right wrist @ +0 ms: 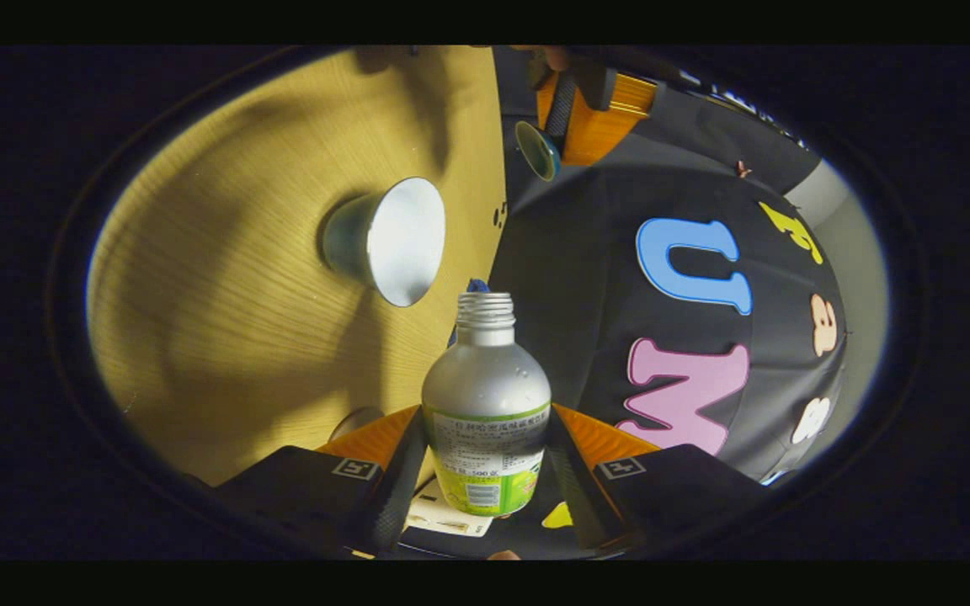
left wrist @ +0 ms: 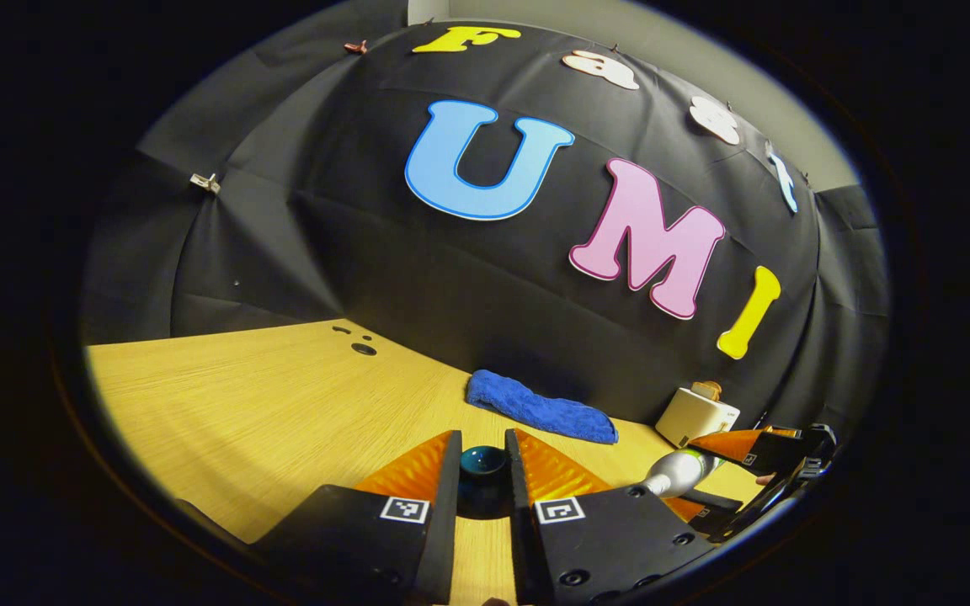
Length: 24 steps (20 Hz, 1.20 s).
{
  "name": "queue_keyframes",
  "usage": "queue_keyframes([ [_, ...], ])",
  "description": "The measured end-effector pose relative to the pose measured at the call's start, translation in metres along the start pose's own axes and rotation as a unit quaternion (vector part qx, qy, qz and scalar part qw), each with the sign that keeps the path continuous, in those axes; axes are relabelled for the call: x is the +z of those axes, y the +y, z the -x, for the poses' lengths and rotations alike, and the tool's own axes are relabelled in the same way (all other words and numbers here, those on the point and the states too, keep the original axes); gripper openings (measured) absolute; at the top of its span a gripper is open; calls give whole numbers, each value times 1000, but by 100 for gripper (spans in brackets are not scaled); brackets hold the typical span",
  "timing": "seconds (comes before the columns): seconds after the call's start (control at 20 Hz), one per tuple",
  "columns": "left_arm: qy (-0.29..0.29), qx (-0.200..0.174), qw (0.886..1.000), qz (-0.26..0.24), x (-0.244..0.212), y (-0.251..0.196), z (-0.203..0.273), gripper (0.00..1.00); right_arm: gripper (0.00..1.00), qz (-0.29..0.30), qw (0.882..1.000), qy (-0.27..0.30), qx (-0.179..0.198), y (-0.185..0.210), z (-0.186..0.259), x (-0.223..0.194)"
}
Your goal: Open the teacup lid with one hand, grasp the water bottle and pour water into the teacup with the other hand; after pouring, place the water bottle on the coaster and then close the teacup lid.
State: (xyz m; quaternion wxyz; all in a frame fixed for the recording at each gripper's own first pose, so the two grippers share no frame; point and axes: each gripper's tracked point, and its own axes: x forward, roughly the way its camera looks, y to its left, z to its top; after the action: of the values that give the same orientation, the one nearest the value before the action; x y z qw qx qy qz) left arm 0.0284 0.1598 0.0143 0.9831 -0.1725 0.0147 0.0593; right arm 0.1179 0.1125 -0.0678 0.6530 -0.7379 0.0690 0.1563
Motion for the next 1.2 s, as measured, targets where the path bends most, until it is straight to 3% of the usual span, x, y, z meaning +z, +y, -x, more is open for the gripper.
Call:
queue_keyframes([
  [0.05,0,-1,1000,1,0,0,0,31,75,9,1000,-1,2,1,1,0],
  [0.3,3,-3,1000,4,-2,-1,-1,31,82,47,999,-5,10,0,-3,1],
  [0.6,6,-4,1000,9,-3,-1,-2,31,78,88,996,-11,-1,-6,-2,3],
  [0.65,7,-5,1000,9,-3,-1,-2,35,78,95,995,-12,-4,-7,-1,4],
  [0.7,8,-5,1000,10,-4,-2,-2,31,78,102,995,-14,-9,-9,1,6],
  [1.0,6,-3,1000,12,-2,-1,-2,32,78,155,987,-27,-38,-24,8,13],
  [1.2,3,-3,1000,15,-1,-2,-1,31,78,215,974,-31,-64,-43,5,14],
])
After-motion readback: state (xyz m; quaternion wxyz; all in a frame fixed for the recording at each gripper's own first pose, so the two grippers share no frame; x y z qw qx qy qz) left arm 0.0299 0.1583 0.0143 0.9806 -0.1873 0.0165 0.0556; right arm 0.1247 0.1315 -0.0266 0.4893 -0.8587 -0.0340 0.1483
